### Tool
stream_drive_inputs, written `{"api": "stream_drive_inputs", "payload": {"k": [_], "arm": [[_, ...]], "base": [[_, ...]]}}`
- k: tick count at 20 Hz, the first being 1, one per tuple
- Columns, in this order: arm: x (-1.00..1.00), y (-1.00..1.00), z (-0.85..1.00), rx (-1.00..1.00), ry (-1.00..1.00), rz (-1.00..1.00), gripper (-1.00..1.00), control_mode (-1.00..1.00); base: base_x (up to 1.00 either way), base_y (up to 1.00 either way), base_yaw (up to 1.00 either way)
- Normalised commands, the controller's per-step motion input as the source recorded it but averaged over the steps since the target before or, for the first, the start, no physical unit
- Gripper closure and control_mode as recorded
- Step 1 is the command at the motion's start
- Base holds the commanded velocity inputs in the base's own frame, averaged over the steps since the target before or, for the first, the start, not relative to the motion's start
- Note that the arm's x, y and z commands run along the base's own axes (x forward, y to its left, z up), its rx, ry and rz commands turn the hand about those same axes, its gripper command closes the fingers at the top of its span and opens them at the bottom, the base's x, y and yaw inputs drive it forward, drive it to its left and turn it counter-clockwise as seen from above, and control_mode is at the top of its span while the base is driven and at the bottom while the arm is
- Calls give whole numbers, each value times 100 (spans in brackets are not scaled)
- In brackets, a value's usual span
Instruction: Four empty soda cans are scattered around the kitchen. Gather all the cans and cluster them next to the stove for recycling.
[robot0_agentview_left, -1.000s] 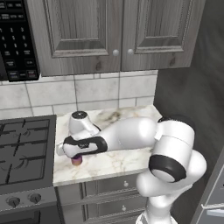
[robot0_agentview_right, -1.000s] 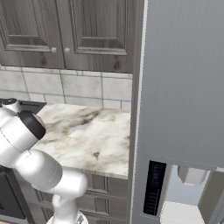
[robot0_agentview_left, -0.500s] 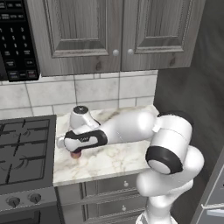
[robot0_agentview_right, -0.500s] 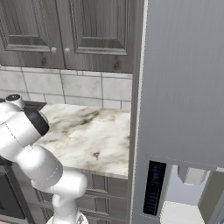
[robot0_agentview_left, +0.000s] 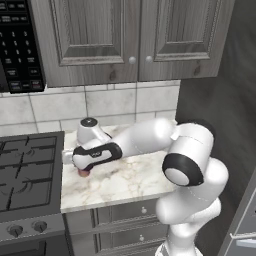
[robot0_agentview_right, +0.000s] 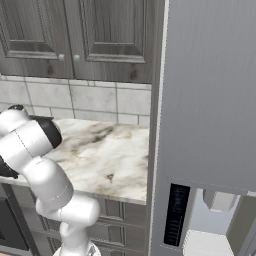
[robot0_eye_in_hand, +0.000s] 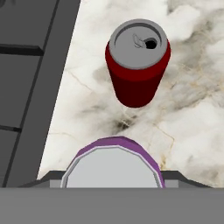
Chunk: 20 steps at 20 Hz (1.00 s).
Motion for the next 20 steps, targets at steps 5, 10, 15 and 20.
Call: {"api": "stream_drive_inputs", "payload": {"k": [5, 10, 15, 20], "arm": [[9, 8, -3, 0, 0, -5, 100, -100], [1, 4, -15, 0, 0, -6, 100, -100], [0, 0, -17, 0, 0, -6, 100, -100], [1, 0, -12, 0, 0, -6, 100, -100]], "base": [[0, 0, 0], [0, 0, 0], [0, 0, 0], [0, 0, 0]]}}
